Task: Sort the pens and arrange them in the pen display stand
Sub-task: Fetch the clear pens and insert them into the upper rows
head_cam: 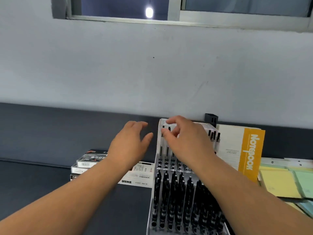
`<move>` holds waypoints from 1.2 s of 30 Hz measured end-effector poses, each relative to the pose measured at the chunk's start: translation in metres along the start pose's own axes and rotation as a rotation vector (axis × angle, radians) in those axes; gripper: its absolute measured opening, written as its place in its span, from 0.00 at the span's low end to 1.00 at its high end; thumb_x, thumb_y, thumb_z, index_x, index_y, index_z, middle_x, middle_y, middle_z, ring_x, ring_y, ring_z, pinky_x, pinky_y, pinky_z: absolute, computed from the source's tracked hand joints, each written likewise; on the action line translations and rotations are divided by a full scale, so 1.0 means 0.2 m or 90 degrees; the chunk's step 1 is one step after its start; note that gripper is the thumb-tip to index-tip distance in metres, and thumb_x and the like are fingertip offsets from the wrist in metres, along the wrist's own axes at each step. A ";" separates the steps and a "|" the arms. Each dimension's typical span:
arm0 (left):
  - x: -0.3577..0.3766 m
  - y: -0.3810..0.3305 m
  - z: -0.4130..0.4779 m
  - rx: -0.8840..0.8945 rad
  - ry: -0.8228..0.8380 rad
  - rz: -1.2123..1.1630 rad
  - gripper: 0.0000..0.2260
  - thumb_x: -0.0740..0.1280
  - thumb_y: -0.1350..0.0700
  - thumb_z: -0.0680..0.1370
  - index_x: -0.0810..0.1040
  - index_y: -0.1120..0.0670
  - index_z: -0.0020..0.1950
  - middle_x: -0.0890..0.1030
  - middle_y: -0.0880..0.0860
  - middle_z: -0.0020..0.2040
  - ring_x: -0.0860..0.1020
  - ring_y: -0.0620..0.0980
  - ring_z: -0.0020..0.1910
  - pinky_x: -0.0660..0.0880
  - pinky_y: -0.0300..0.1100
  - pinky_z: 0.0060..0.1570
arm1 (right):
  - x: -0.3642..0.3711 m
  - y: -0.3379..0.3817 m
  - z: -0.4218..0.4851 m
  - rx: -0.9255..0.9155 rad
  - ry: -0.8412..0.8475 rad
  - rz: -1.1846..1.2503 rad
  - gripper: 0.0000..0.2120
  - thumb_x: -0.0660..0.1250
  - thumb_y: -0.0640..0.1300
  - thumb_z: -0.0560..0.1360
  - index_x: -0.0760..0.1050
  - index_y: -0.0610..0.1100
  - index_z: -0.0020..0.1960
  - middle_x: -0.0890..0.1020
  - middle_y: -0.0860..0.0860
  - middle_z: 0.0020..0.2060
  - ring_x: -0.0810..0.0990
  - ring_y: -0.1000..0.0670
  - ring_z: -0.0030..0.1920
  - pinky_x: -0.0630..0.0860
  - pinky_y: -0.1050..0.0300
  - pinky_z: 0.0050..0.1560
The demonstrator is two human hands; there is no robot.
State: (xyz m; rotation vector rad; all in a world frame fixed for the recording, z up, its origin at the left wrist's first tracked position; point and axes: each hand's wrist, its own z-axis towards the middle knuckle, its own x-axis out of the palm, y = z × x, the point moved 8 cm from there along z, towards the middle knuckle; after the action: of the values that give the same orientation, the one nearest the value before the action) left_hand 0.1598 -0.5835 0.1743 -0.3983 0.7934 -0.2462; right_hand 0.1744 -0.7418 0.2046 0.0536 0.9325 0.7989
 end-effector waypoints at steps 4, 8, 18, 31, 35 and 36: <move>-0.15 0.26 -0.18 -0.065 0.022 0.227 0.26 0.59 0.41 0.79 0.63 0.49 0.74 0.65 0.49 0.73 0.65 0.53 0.71 0.65 0.48 0.67 | 0.26 0.28 -0.08 -0.146 0.119 -0.041 0.21 0.61 0.57 0.78 0.66 0.55 0.70 0.72 0.55 0.65 0.71 0.51 0.65 0.71 0.52 0.62; -0.27 0.51 -0.40 -0.155 0.044 0.346 0.28 0.55 0.37 0.79 0.58 0.47 0.76 0.60 0.47 0.76 0.58 0.49 0.75 0.54 0.47 0.74 | 0.55 0.46 -0.21 -0.208 0.205 -0.025 0.26 0.60 0.57 0.78 0.60 0.53 0.74 0.63 0.53 0.73 0.61 0.49 0.73 0.63 0.51 0.71; -0.87 1.23 -1.00 -0.360 0.019 0.401 0.29 0.52 0.36 0.79 0.55 0.46 0.77 0.57 0.46 0.77 0.54 0.48 0.76 0.48 0.50 0.75 | 1.20 1.16 -0.56 -0.271 0.329 0.023 0.29 0.57 0.60 0.78 0.57 0.52 0.76 0.59 0.50 0.76 0.56 0.48 0.76 0.55 0.46 0.75; -1.78 2.27 -1.54 -0.444 0.053 0.443 0.27 0.55 0.36 0.78 0.57 0.44 0.75 0.58 0.46 0.76 0.55 0.49 0.76 0.50 0.49 0.75 | 1.86 2.52 -1.03 -0.301 0.371 0.133 0.28 0.58 0.64 0.76 0.62 0.55 0.73 0.62 0.54 0.74 0.57 0.51 0.75 0.56 0.46 0.74; -1.89 2.51 -1.57 -0.472 0.054 0.420 0.27 0.56 0.36 0.77 0.58 0.43 0.75 0.58 0.46 0.76 0.55 0.49 0.76 0.50 0.49 0.75 | 1.99 2.76 -1.05 -0.315 0.371 0.151 0.25 0.59 0.63 0.76 0.64 0.55 0.71 0.65 0.54 0.72 0.60 0.50 0.74 0.57 0.46 0.73; -1.90 2.57 -1.56 -0.471 0.058 0.418 0.27 0.56 0.36 0.78 0.58 0.43 0.75 0.59 0.46 0.76 0.56 0.49 0.76 0.50 0.49 0.75 | 2.04 2.82 -1.05 -0.317 0.369 0.154 0.25 0.60 0.63 0.76 0.65 0.56 0.70 0.66 0.55 0.71 0.62 0.50 0.73 0.58 0.46 0.73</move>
State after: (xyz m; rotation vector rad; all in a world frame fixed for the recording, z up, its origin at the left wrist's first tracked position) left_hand -0.2927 -0.0648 -0.0027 -0.7914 1.0494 0.6698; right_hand -0.1751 -0.1393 -0.0006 -0.5324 1.2551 1.2893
